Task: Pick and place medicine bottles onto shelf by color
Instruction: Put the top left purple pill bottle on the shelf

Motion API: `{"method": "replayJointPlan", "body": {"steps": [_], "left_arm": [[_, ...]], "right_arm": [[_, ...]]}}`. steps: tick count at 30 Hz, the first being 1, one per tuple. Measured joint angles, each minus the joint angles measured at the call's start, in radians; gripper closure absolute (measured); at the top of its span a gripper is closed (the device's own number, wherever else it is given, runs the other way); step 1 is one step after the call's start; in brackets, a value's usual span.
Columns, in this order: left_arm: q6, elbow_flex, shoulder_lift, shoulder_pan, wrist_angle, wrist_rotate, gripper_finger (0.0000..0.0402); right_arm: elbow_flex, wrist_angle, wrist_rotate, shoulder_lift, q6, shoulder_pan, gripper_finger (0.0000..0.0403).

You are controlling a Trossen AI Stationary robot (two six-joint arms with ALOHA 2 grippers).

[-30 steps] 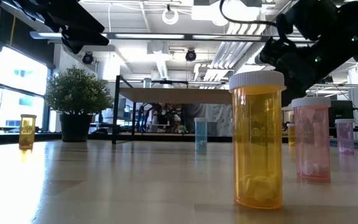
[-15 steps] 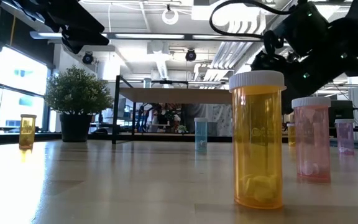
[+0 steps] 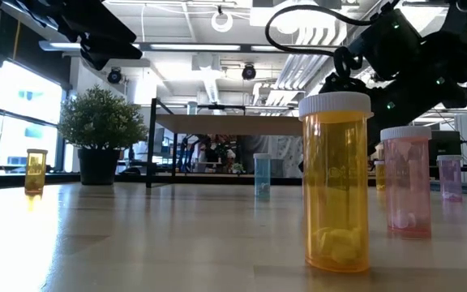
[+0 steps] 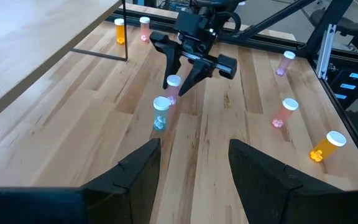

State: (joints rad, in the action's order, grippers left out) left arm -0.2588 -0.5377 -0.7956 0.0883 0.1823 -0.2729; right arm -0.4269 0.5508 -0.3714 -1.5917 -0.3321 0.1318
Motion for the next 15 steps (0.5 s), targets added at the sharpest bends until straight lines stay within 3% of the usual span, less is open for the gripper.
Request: {"method": "replayJointPlan", "body": {"steps": [7, 15], "left_arm": [[0.0, 0.0, 0.0, 0.0, 0.0, 0.0, 0.022], [0.0, 0.0, 0.0, 0.0, 0.0, 0.0, 0.022]], "right_arm": [[0.0, -0.002, 0.0, 0.0, 0.0, 0.0, 0.0304], [0.0, -0.002, 0.004, 0.01, 0.0, 0.0, 0.0307]]}}
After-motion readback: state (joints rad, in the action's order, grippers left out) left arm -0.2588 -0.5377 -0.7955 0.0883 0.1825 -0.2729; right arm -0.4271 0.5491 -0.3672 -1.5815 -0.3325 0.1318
